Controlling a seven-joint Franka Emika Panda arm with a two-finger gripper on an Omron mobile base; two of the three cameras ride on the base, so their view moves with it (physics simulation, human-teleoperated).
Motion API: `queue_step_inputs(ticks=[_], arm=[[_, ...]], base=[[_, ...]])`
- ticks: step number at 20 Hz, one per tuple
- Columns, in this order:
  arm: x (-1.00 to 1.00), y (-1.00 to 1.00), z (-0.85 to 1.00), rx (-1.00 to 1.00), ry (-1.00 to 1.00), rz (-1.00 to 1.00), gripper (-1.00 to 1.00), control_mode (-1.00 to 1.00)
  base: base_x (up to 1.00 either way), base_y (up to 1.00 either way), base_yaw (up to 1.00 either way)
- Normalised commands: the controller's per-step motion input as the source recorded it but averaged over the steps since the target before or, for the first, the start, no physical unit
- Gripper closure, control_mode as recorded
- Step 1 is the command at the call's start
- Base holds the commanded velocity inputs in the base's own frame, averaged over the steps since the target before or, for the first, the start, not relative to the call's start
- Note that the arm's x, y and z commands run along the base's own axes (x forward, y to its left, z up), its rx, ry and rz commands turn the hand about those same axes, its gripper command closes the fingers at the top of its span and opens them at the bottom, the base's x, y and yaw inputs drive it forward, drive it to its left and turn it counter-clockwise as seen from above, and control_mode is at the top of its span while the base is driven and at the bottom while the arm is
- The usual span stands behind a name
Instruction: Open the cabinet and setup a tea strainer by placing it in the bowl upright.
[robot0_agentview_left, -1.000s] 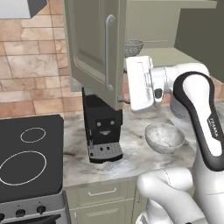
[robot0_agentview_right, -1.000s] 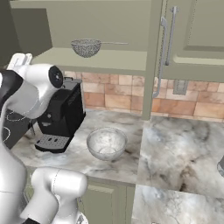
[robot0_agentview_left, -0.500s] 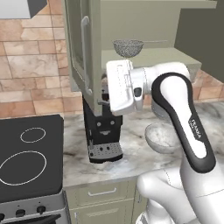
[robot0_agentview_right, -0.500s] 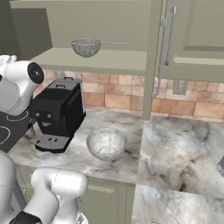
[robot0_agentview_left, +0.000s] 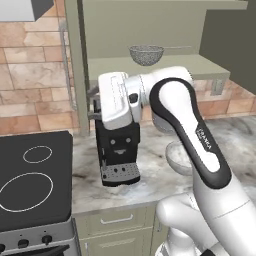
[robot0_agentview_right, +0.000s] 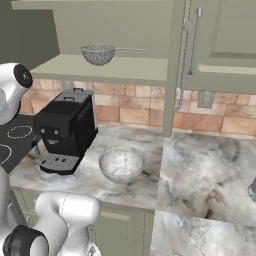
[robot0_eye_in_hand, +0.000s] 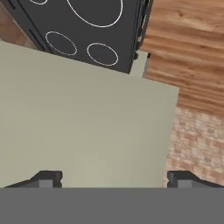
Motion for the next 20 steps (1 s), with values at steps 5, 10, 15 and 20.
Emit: queue_step_inputs(ticks=[5, 10, 15, 20], arm=[[-0.04, 0.43, 0.0, 0.0, 0.08, 0.02, -1.0, -1.0], [-0.11, 0.03, 0.0, -0.02, 0.03, -0.03, -1.0, -1.0], [-0.13, -0.05, 0.0, -0.03, 0.0, -0.1, -1.0, -1.0], [-0.14, -0.37, 0.0, -0.05, 0.01, -0.13, -1.0, -1.0]], base=[[0.0, 0.0, 0.0], [0.0, 0.0, 0.0], [0.0, 0.0, 0.0], [0.0, 0.0, 0.0]])
